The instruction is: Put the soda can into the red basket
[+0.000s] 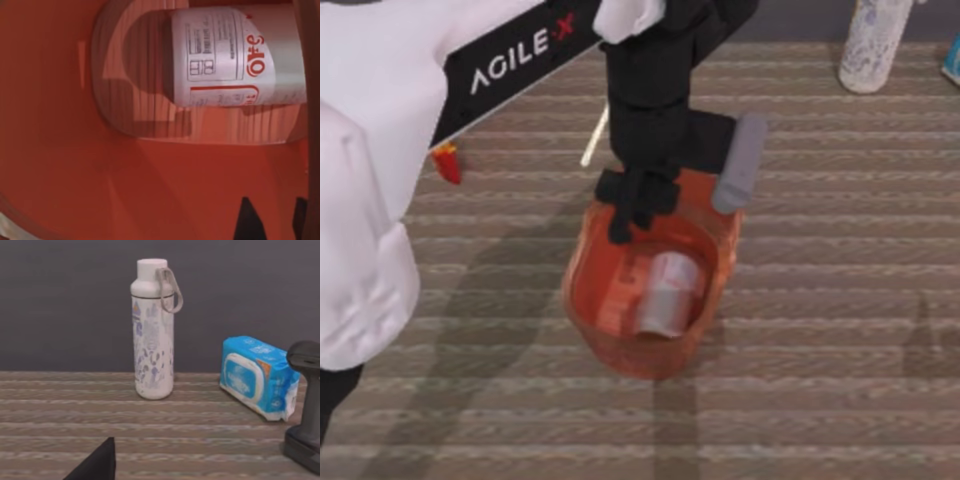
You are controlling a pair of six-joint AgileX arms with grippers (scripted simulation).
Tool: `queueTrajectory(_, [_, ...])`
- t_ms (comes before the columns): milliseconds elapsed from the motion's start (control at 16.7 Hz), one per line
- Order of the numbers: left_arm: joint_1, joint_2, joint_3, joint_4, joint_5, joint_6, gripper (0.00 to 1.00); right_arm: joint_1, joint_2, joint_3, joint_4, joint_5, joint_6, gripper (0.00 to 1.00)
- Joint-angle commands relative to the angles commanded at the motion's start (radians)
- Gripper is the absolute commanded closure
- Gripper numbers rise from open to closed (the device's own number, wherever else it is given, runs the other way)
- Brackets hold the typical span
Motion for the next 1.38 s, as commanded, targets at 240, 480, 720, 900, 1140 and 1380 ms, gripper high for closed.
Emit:
queueTrajectory(240, [0.0,0.0,0.0,0.0,0.0,0.0,1.0,0.0,0.0,0.0,0.0,0.0,0.0,0.0])
queueTrajectory(480, [0.0,0.0,0.0,0.0,0.0,0.0,1.0,0.0,0.0,0.0,0.0,0.0,0.0,0.0])
queueTrajectory(720, [0.0,0.0,0.0,0.0,0.0,0.0,1.0,0.0,0.0,0.0,0.0,0.0,0.0,0.0])
queueTrajectory(900, [0.006,0.001,0.016,-0.018,0.0,0.004,1.0,0.0,0.0,0.0,0.0,0.0,0.0,0.0])
queueTrajectory(1140, [0.037,0.004,0.141,-0.14,0.0,0.024,1.0,0.0,0.0,0.0,0.0,0.0,0.0,0.0])
queueTrajectory(1380, [0.056,0.002,0.206,-0.206,0.0,0.035,1.0,0.0,0.0,0.0,0.0,0.0,0.0,0.0])
